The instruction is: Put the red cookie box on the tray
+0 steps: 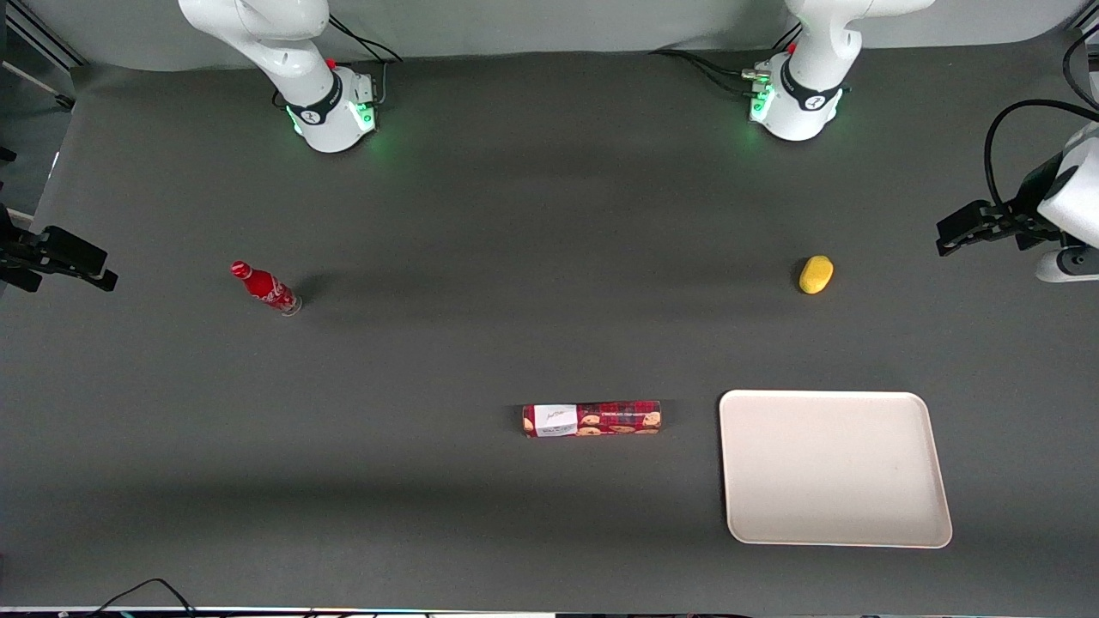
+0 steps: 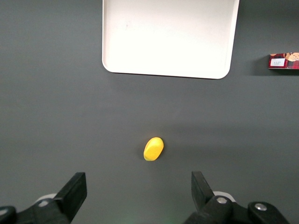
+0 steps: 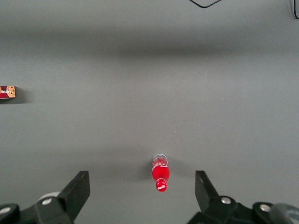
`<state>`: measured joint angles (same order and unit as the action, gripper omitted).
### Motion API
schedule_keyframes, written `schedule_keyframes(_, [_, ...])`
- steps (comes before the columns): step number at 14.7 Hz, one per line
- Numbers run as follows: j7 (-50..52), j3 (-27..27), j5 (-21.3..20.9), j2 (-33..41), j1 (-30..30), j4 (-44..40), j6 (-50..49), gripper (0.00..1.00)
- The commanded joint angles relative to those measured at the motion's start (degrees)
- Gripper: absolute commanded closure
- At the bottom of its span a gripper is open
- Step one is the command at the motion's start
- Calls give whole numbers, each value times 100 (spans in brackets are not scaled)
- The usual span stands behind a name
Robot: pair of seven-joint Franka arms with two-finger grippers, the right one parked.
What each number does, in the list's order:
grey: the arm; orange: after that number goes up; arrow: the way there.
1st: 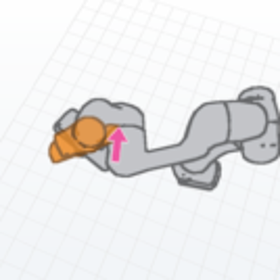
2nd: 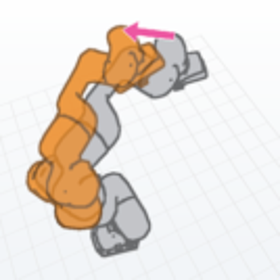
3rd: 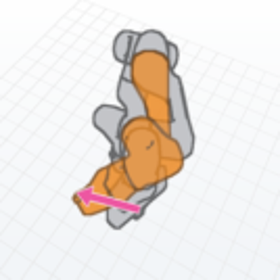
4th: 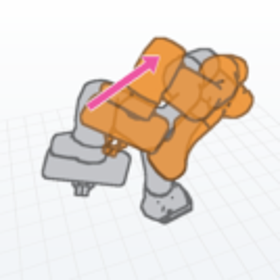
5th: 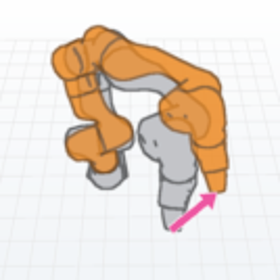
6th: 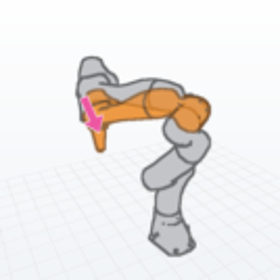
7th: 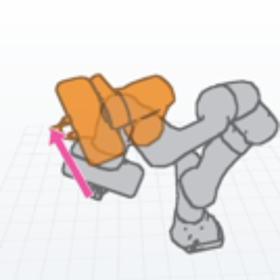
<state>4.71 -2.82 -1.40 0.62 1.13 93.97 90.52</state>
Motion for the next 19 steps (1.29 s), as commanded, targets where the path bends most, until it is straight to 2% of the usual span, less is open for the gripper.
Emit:
schedule_keyframes(1, [659,-148,104,-123,-113,-142,-87,0])
schedule_keyframes(5, [2740,-806,131,-386,-122,-230,-8,0])
schedule_keyframes(7, [4399,-1131,131,-702,-139,-466,0,0])
schedule_keyframes(9, [5545,-1386,105,-1010,-157,-669,9,0])
schedule_keyframes(14, [7838,-2028,35,-1669,-288,-766,780,0])
schedule_keyframes(19, [9537,-2222,-281,-2591,-806,-1002,1573,0])
